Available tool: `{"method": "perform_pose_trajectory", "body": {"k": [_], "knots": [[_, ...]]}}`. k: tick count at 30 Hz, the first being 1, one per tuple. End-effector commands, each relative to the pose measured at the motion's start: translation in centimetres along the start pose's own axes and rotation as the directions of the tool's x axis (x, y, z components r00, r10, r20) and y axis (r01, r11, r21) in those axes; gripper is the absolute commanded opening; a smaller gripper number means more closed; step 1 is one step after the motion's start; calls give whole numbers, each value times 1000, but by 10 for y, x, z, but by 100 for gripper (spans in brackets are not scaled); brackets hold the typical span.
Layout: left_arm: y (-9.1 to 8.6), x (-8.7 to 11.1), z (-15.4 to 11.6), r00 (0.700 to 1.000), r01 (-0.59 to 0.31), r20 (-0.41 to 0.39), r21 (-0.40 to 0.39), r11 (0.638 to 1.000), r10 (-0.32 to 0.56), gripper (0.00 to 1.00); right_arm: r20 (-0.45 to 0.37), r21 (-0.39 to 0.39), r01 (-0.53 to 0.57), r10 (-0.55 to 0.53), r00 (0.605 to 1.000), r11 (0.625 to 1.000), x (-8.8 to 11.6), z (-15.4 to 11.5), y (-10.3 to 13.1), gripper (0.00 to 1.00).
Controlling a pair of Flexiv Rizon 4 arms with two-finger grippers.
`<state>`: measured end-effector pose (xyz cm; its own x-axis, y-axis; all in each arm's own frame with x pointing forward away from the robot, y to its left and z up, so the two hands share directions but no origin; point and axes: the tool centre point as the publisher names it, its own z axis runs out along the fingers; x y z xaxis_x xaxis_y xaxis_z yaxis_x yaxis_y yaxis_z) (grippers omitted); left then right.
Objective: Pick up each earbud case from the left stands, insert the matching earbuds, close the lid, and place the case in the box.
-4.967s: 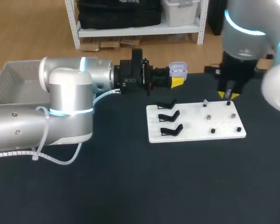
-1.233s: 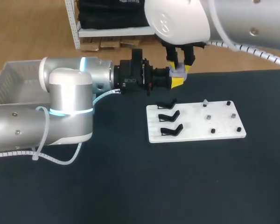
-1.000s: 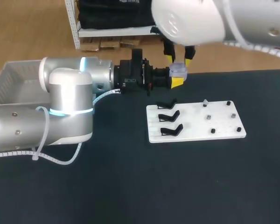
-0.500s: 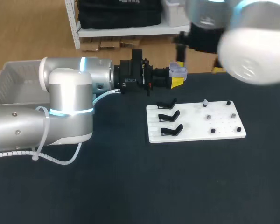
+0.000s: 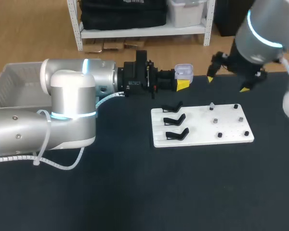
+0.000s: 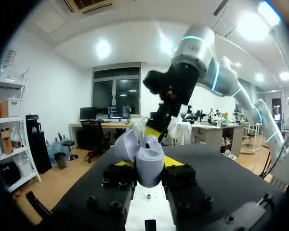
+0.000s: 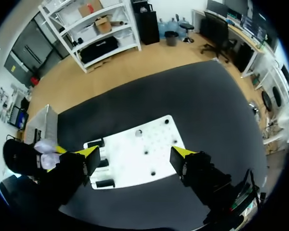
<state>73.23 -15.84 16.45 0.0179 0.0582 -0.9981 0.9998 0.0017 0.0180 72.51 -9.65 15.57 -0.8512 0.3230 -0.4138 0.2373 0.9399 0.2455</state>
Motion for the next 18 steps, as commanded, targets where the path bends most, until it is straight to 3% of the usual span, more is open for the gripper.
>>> {"method": "perform_pose_trajectory", "body": {"k": [1,2,7,16,18], "knots": [[0,1,0,1000,-4,6,-3,1000,4,0,-5,-34,-3,3,1000,999,-1,44,-1,92],[0,1,0,1000,-4,6,-3,1000,4,0,-11,-28,-4,3,1000,1000,0,51,-1,92],[0,1,0,1000,-4,6,-3,1000,4,0,-46,26,-29,31,998,999,4,78,0,63],[0,1,0,1000,-4,6,-3,1000,4,0,-103,41,-56,60,993,998,9,106,-5,53],[0,1,0,1000,-4,6,-3,1000,4,0,-115,45,-64,69,991,997,10,108,-7,54]]}}
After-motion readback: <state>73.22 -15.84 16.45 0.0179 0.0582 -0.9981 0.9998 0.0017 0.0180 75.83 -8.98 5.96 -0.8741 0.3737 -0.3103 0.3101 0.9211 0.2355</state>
